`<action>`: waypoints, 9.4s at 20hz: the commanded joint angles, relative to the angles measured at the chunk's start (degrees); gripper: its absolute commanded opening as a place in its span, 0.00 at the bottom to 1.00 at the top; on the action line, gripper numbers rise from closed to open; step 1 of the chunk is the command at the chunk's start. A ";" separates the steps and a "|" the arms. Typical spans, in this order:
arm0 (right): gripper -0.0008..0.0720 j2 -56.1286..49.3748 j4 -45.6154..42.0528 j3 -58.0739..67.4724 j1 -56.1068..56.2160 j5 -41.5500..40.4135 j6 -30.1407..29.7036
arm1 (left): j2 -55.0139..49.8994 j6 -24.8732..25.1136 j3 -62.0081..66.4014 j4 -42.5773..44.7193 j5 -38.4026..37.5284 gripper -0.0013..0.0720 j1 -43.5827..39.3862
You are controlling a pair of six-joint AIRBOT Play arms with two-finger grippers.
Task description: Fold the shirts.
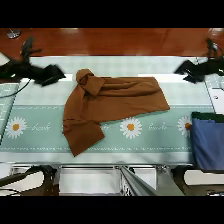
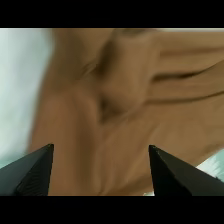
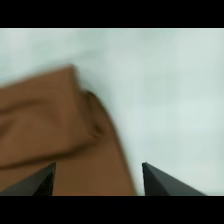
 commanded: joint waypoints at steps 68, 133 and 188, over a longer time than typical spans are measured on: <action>0.05 49.13 -9.64 -9.27 8.70 7.10 4.20 | 21.05 -10.12 15.34 37.40 -3.54 0.05 -17.68; 0.86 30.93 2.43 -55.91 -3.17 -5.31 4.22 | 20.92 7.43 -44.96 -15.82 9.38 0.05 4.70; 0.05 46.07 -3.37 -28.81 8.22 10.49 5.40 | -20.65 -0.55 28.61 -3.96 1.11 0.05 -34.36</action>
